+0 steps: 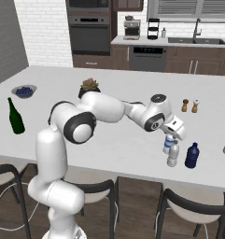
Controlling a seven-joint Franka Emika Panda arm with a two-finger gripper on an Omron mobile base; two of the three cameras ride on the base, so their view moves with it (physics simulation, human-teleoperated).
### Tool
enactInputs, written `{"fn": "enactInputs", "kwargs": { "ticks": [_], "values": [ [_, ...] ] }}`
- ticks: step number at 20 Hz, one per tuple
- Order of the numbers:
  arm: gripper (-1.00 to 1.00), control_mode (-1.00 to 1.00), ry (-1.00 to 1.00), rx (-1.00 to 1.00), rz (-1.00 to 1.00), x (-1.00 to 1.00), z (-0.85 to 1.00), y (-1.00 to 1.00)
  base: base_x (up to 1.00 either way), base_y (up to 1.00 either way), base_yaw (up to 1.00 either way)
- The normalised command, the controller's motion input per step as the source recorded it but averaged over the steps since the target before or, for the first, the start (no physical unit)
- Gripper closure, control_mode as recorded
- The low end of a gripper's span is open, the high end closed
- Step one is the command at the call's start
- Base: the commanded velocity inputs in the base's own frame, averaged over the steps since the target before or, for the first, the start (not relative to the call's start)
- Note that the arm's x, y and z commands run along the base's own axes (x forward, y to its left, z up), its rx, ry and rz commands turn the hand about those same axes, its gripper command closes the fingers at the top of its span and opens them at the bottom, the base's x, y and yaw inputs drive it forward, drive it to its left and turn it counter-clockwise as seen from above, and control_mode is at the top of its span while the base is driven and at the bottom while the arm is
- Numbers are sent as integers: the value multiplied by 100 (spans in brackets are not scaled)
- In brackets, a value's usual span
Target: Move the plastic bottles in the middle to the plastics group, and the glass bottles in the middle to the glass group.
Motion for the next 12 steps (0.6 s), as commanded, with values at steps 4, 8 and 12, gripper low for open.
{"fn": "enactInputs", "kwargs": {
  "ticks": [4, 8, 12],
  "values": [
    [100, -100, 0, 0, 0, 0, 0, -24, 0, 0, 0],
    [100, -100, 0, 0, 0, 2, 0, -5, 0, 0, 0],
    [100, -100, 0, 0, 0, 4, -22, 0, 0, 0, 0]
  ]
}}
